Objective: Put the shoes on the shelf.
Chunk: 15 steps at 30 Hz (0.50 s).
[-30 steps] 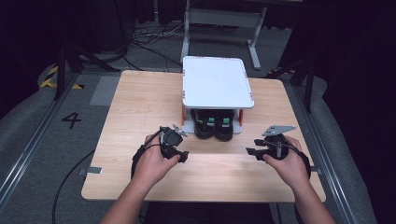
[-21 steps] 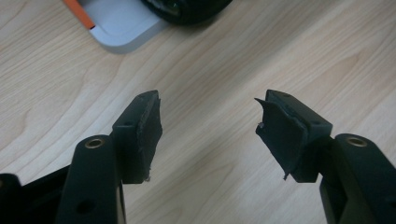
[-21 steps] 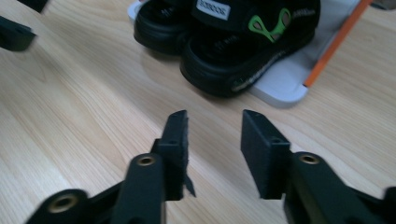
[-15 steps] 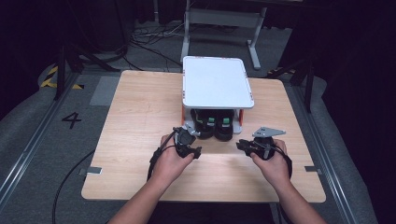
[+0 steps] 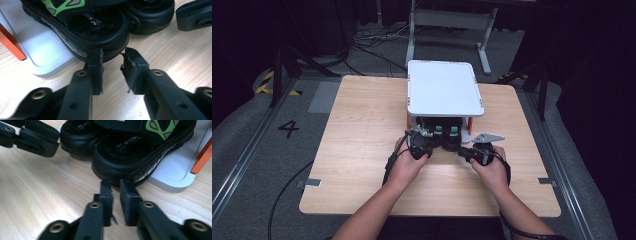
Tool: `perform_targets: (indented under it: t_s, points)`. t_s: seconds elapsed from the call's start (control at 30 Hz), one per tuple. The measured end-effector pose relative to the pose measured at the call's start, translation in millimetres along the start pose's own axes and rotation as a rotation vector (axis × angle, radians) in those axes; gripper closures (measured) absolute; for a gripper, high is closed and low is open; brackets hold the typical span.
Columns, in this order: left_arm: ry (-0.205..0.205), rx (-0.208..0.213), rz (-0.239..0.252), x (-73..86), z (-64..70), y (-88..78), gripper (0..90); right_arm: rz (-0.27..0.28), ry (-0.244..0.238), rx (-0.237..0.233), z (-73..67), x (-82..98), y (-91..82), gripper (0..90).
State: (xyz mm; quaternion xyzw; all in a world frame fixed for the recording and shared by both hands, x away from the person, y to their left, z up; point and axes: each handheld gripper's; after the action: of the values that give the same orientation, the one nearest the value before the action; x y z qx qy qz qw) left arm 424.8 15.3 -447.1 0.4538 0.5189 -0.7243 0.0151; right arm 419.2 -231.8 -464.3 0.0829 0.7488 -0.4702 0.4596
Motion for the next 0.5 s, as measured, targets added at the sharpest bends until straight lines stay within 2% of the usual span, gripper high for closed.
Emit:
perform_targets:
  t_s: [0.03, 0.07, 0.13, 0.23, 0.37, 0.43, 0.5]
  points:
    - [0.003, -0.004, 0.001, -0.3, -1.1, 0.2, 71.6, -0.001, -0.006, 0.012, 0.4, -0.6, 1.6, 89.4]
    - [0.008, -0.006, 0.008, -0.6, -2.0, 1.5, 72.2, -0.005, -0.011, 0.017, 1.4, -1.7, 2.1, 89.9]
    - [0.01, -0.009, 0.013, -1.2, -3.6, 3.6, 72.2, -0.003, -0.001, 0.012, 2.5, -2.8, 2.8, 90.0]
    - [-0.002, -0.01, 0.035, -7.4, -9.1, 12.4, 70.4, 0.015, -0.002, 0.037, 8.7, -7.9, 10.0, 90.0]
    - [0.005, -0.029, 0.053, -12.9, -15.7, 20.5, 68.5, 0.032, 0.013, 0.045, 15.6, -12.8, 18.7, 90.0]
    - [-0.011, -0.044, 0.08, -14.2, -19.7, 25.2, 68.2, 0.052, 0.028, 0.046, 19.2, -16.7, 24.7, 90.0]
    - [-0.007, -0.051, 0.094, -14.9, -25.0, 29.3, 66.6, 0.062, 0.029, 0.052, 21.4, -20.4, 29.1, 90.0]
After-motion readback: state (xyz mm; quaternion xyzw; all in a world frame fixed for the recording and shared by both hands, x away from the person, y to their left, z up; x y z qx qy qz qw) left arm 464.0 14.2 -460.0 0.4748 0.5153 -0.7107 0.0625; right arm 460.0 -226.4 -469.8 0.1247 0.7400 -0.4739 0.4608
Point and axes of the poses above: each handheld gripper's, and its own axes: y roughly forward along the jaws, x roughly out of its underside, z roughly to its right, and after that the axes turned 3 degrees about y, right-handed
